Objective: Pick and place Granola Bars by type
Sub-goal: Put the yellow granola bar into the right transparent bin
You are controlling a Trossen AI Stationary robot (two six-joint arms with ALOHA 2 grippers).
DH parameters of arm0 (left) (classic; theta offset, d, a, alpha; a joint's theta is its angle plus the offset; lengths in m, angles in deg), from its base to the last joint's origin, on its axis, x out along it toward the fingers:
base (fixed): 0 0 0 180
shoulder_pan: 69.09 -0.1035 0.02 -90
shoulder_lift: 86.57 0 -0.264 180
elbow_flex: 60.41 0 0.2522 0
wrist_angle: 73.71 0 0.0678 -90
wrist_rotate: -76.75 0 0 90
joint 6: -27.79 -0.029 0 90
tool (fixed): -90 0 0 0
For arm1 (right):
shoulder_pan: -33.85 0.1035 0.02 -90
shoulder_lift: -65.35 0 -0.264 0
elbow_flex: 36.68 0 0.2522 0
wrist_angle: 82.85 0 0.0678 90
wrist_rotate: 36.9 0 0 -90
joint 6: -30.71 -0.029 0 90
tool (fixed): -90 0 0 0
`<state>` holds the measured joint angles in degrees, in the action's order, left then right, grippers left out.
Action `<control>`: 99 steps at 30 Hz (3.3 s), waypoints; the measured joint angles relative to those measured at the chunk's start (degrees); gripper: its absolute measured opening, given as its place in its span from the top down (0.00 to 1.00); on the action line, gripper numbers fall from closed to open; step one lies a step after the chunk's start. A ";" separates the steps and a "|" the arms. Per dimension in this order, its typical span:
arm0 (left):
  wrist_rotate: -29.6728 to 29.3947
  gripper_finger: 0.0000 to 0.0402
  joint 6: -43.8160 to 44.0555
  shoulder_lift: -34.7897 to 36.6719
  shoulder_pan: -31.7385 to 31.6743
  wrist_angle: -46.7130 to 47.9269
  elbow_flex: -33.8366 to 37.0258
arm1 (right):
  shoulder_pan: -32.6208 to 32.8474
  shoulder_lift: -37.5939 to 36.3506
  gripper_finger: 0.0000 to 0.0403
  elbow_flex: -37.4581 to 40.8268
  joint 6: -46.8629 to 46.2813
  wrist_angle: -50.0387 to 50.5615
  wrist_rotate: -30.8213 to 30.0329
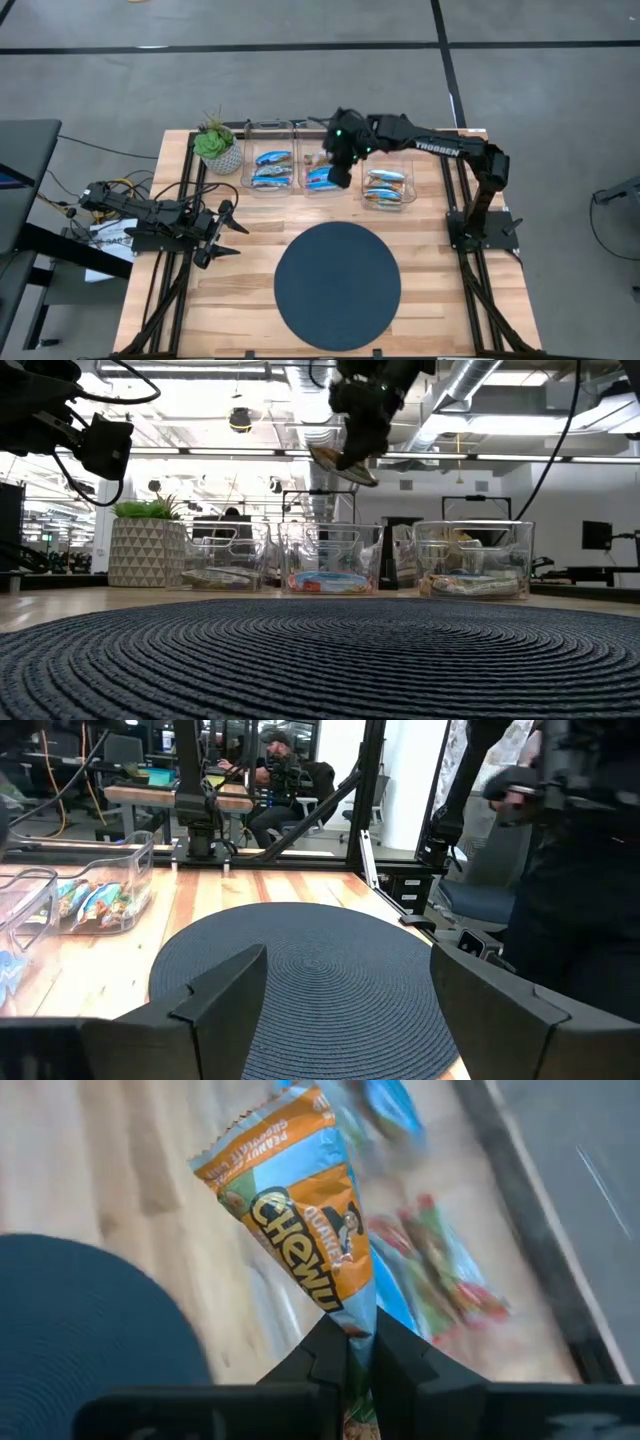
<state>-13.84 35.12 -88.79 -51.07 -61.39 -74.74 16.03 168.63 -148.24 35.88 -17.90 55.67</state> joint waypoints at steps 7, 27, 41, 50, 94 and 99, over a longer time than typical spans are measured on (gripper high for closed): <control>0.01 0.32 -0.01 -0.02 0.00 -0.02 0.01 | -6.61 -1.80 0.95 0.02 0.95 7.00 -2.85; 0.00 0.32 0.01 -0.02 0.00 -0.02 -0.01 | -16.86 -3.72 0.95 0.04 3.26 27.41 -8.94; 0.00 0.32 0.00 -0.02 0.00 -0.01 -0.01 | -19.11 -3.67 0.95 4.39 5.42 27.46 -8.98; 0.00 0.32 0.01 -0.02 0.00 0.00 -0.02 | -20.14 -3.65 0.95 13.25 6.04 18.00 -8.79; -0.01 0.32 -0.01 -0.02 0.00 -0.02 -0.02 | -23.19 -3.65 0.89 37.15 9.94 -8.19 -6.36; -0.01 0.32 0.01 -0.02 0.00 -0.02 -0.02 | -23.19 -3.65 0.84 37.15 9.90 -8.19 -6.36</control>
<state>-13.85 35.13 -88.81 -51.07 -61.41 -74.75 -7.16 164.98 -111.08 45.78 -26.09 49.31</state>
